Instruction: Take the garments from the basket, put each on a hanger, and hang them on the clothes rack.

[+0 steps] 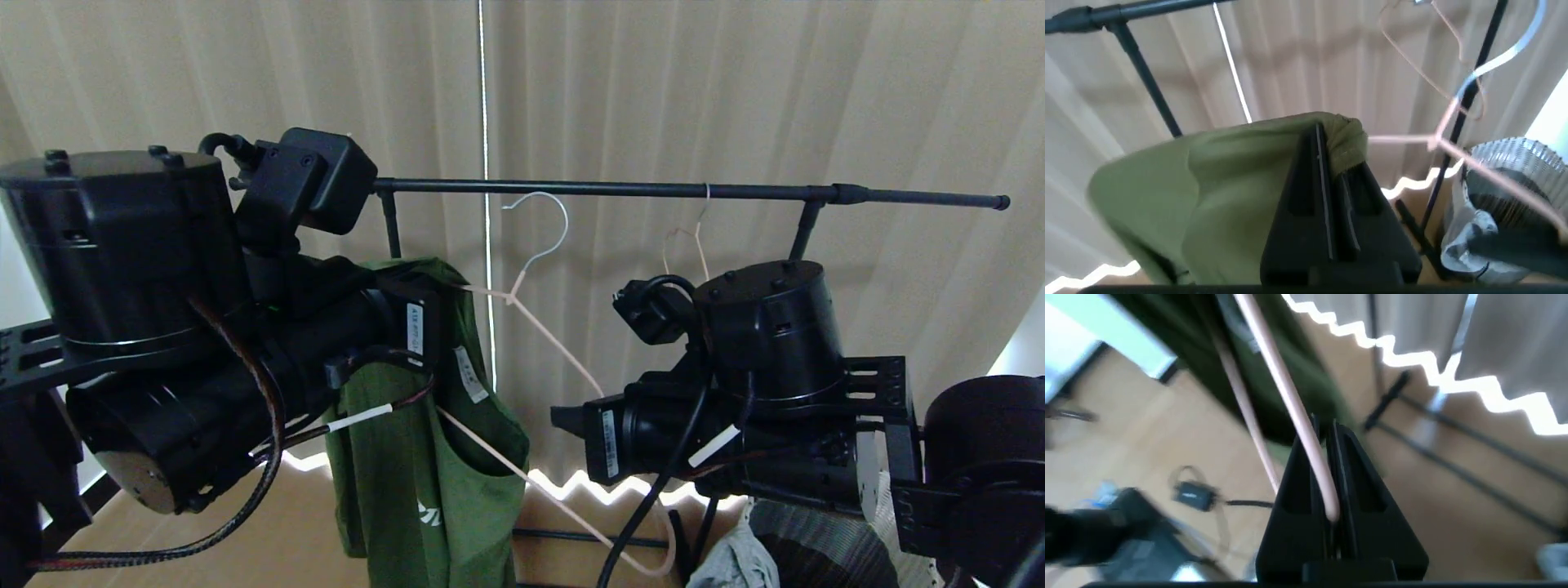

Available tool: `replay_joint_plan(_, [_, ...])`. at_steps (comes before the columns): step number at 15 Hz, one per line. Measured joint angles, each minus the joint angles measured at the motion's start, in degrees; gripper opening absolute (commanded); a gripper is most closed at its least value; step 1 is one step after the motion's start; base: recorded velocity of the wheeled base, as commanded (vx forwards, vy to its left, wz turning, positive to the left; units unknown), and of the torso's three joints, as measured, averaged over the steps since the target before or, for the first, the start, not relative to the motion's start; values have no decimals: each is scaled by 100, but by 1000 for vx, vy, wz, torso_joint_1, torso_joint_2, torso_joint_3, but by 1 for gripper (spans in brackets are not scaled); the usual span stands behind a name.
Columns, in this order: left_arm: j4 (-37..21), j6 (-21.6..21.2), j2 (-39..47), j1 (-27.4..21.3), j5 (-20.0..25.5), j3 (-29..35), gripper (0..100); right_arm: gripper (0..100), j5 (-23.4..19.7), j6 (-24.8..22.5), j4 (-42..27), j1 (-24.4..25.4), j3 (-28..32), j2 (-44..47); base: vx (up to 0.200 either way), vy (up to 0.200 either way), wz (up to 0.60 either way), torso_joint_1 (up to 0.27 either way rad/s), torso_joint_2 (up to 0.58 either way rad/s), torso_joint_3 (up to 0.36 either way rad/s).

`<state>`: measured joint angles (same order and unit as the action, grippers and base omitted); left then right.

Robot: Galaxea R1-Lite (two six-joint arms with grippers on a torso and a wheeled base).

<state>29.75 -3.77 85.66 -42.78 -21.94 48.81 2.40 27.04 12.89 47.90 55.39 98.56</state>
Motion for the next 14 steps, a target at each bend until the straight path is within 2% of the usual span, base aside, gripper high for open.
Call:
replay_joint_plan(2, [9,11,-2,-60,290,-50,0,0,-5,-310,-9,-124,6,0,0,0,0,0,0,0])
replay_joint_plan(4, [9,16,-11,-112,785,-61,0,0,-9,-362,-20,-160,61,-9,0,0,0,0,0,0])
replay_joint_plan(5, [9,16,-11,-123,878,-85,0,0,-2,-484,-20,-165,65,-24,0,0,0,0,0,0])
replay_joint_plan(8, [13,5,-38,-134,939,-227,0,0,-2,-673,20,-195,72,-66,0,0,0,0,0,0])
replay_joint_plan(13, [4,24,-110,-134,944,-306,0,0,5,-668,41,-221,149,-157,0,0,0,0,0,0])
replay_joint_plan(14, [2,18,-122,-134,941,-311,100,0,5,-670,44,-221,152,-182,0,0,0,0,0,0])
